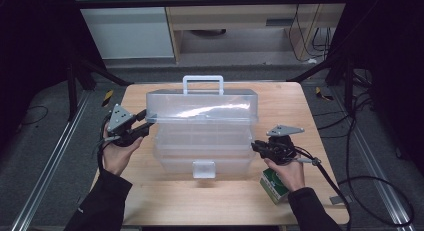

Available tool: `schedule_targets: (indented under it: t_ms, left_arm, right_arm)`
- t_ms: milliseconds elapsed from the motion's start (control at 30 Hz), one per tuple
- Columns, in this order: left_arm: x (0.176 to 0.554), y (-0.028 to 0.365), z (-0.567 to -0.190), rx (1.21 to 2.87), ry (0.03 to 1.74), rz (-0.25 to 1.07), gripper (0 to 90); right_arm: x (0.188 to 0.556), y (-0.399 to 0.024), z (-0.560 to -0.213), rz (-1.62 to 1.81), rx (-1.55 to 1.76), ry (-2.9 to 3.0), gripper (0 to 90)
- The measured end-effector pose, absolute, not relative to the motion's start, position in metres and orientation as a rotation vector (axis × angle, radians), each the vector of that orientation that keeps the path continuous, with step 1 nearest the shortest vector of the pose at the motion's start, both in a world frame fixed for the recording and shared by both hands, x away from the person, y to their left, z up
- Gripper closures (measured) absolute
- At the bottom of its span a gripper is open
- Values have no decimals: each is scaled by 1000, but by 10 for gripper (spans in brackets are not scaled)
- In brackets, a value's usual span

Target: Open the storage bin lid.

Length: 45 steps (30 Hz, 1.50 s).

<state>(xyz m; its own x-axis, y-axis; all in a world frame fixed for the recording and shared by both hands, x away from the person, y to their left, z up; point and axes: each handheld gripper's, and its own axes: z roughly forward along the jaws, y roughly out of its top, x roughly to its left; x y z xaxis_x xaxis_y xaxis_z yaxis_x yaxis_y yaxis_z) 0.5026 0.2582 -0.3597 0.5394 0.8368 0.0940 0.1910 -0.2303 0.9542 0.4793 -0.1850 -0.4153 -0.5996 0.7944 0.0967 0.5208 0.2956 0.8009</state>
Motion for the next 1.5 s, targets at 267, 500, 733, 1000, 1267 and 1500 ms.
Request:
schedule_targets:
  t_ms: [267, 500, 733, 1000, 1267, 1500]
  left_arm:
    - [511, 258, -351, 1708, 886, 775, 628]
    - [516, 256, -346, 1701, 893, 788, 637]
    - [524, 254, -340, 1682, 906, 801, 645]
    - [533, 252, -334, 1682, 913, 823, 657]
    - [542, 251, -329, 1663, 933, 827, 679]
    - [547, 249, -326, 1672, 944, 842, 702]
  right_arm:
    - [479, -185, -415, 1205, 1194, 2249, 781]
    - [479, -185, -415, 1203, 1189, 2251, 781]
    - [479, -185, -415, 1204, 1199, 2249, 781]
    - [479, -185, -415, 1204, 1199, 2250, 781]
    - [480, -185, -415, 1203, 1198, 2251, 781]
    - [480, -185, -415, 1205, 1203, 2250, 780]
